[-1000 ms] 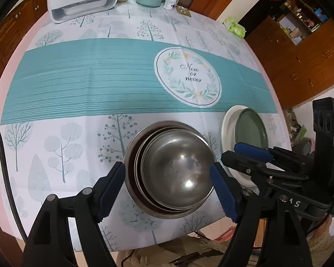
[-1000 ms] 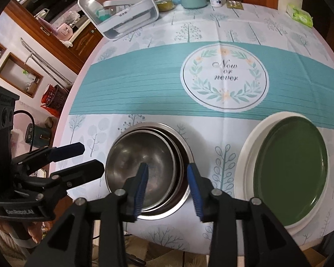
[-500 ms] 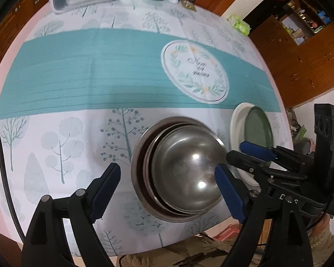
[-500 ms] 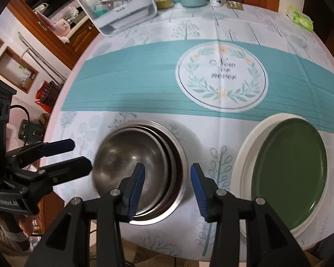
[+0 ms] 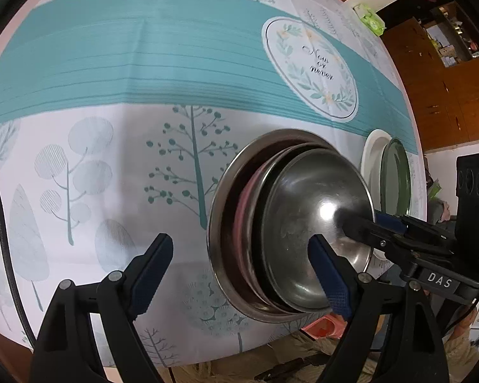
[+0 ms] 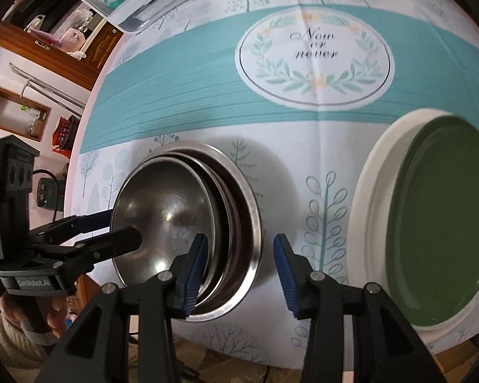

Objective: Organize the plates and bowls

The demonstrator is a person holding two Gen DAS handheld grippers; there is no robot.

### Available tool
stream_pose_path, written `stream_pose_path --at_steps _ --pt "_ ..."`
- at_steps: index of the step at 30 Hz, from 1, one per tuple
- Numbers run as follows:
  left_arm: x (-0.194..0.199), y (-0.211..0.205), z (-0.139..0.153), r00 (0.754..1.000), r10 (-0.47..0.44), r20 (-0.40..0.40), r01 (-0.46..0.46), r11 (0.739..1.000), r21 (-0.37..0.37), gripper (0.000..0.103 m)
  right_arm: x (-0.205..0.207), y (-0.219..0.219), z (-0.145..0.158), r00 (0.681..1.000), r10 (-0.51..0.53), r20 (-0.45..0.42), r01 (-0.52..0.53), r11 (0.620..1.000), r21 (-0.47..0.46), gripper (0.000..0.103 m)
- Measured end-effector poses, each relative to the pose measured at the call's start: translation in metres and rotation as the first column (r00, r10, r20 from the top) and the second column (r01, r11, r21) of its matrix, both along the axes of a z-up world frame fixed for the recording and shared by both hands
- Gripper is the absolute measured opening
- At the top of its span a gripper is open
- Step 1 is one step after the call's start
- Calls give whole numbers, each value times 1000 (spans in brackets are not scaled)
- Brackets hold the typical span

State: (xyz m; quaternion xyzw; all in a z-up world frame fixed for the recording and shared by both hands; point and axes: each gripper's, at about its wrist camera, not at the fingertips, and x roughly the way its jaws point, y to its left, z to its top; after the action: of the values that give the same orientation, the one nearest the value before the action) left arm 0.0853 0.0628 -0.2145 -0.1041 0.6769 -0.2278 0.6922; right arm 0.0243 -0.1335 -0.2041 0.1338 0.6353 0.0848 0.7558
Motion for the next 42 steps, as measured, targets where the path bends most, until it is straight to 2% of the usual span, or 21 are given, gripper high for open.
stream_pose_path --at_steps 5,7,9,10,17,21,26,32,37,42 --pt "-1 -2 -5 1000 2 -31 -3 1000 -23 83 -1 -1 -4 1000 -3 -25 4 1000 31 43" --pt "-1 -5 -4 999 -2 -35 1 1000 -30 78 -1 0 -6 999 2 -34 -1 999 37 43" --pt "-2 -8 -3 999 -13 -41 11 999 -39 66 -1 1 -7 999 4 -42 -2 999 41 42" --pt "-2 -11 -3 999 -19 -45 17 999 -42 62 -1 1 -7 999 6 -44 -4 999 46 37" --pt "-5 -20 -1 999 -41 -26 42 999 22 50 0 2 -6 998 -1 -59 1 1000 2 26" --pt "-5 -20 1 999 -43 -26 44 999 25 50 -1 2 -4 999 -4 -54 3 1000 -17 25" --pt "-8 -28 13 997 -69 19 68 996 60 50 -3 2 3 999 -2 -42 0 999 -48 24" --pt "-12 -45 32 994 -97 50 94 993 68 50 -9 -7 18 1000 -27 -11 27 998 -57 24" --pt "-21 -71 46 986 -151 69 147 987 64 50 -22 -26 37 997 -74 32 76 995 -70 24" --pt "-30 -114 60 968 -234 93 230 972 53 51 -38 -58 56 986 -144 81 150 985 -86 24"
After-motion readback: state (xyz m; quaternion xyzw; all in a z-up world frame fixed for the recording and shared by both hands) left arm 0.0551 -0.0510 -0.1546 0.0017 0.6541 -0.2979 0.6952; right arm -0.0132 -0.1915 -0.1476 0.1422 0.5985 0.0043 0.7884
